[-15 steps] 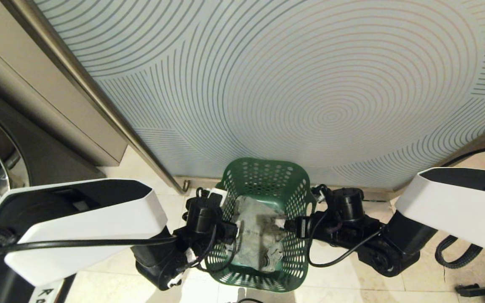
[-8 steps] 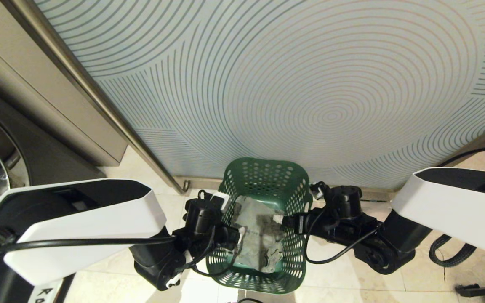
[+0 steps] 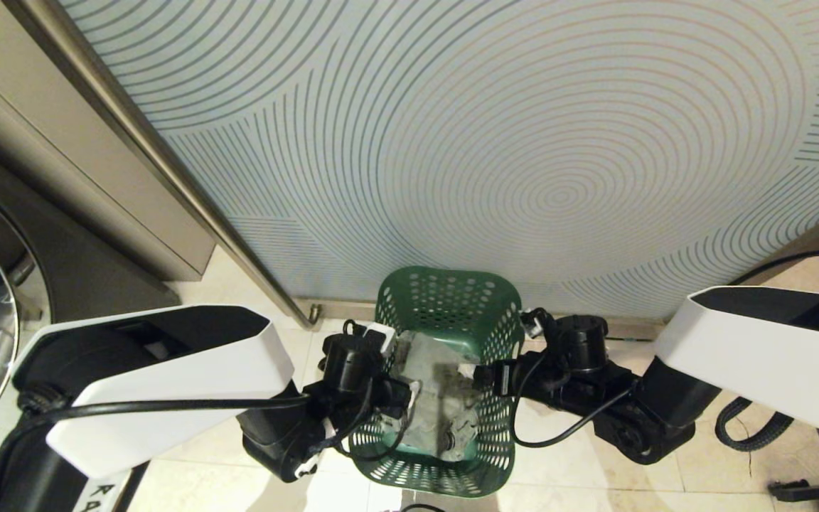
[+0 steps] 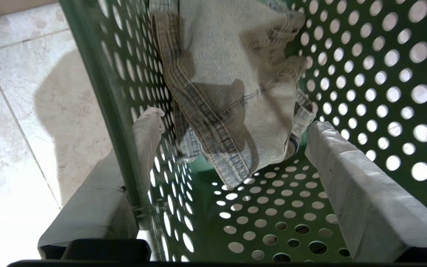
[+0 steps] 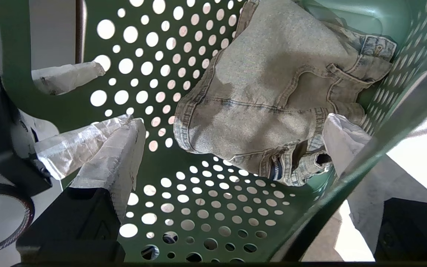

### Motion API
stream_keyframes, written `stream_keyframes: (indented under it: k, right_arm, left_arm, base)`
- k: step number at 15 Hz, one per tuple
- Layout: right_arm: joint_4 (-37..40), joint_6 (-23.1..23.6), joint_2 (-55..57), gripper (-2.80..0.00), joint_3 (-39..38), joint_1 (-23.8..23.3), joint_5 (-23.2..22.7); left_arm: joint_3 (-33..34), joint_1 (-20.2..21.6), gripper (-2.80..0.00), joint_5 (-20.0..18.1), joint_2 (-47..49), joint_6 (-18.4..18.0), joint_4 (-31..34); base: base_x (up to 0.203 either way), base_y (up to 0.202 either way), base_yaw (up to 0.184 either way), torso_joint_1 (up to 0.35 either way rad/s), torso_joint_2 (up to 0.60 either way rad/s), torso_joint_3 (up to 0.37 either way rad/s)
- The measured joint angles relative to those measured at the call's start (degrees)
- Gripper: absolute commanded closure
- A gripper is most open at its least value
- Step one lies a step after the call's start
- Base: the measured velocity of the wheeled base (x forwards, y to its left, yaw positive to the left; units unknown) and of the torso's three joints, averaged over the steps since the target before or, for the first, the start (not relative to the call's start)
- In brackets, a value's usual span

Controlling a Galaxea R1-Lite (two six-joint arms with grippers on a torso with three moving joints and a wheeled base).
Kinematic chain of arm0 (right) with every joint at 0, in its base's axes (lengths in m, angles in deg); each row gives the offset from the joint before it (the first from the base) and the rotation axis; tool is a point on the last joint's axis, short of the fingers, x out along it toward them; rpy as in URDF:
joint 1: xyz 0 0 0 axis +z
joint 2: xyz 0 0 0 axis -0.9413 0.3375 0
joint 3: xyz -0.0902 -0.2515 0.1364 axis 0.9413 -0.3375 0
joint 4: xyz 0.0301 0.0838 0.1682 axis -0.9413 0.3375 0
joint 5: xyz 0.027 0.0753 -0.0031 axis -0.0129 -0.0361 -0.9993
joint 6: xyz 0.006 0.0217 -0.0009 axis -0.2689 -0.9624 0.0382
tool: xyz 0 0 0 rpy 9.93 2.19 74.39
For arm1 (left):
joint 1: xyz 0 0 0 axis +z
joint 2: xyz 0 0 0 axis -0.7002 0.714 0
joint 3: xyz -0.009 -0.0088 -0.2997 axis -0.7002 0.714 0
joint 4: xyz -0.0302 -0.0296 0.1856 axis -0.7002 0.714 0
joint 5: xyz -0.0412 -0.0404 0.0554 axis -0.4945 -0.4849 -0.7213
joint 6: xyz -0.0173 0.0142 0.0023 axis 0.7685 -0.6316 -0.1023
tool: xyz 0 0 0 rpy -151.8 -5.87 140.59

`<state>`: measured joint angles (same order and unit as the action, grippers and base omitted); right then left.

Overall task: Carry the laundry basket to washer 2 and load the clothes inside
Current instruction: Pick up the clothes basket and put it beside the washing machine

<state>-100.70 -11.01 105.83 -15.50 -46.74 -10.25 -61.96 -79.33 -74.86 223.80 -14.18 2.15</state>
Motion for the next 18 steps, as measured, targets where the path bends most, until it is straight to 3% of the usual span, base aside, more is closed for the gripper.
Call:
stream_keyframes:
  k: [16,17,18]
  right_arm:
    - [0.05,-0.44,-0.71,-2.80,0.33,-0.01,0.03]
    - [0.05,-0.49,-0.73,0.00,0.30,-0.01,0.04]
    - [0.02,-0.40,-0.74,0.00,0.26,0.03,0.05]
  left_arm:
    - [-3.44,0.00,-2.80,0.79,-0.06,-0.11,4.83]
    - [-3.44,0.00,0.00,0.88,-0.06,-0.13,4.82]
    - [-3.44,-0.02,0.00,1.28,-0.06,-0.18,4.83]
  base:
    - [0.000,0.000,0.000,0.000,0.00,0.000]
    - [0.000,0.000,0.000,0.000,0.00,0.000]
    - [0.000,0.000,0.000,0.000,0.00,0.000]
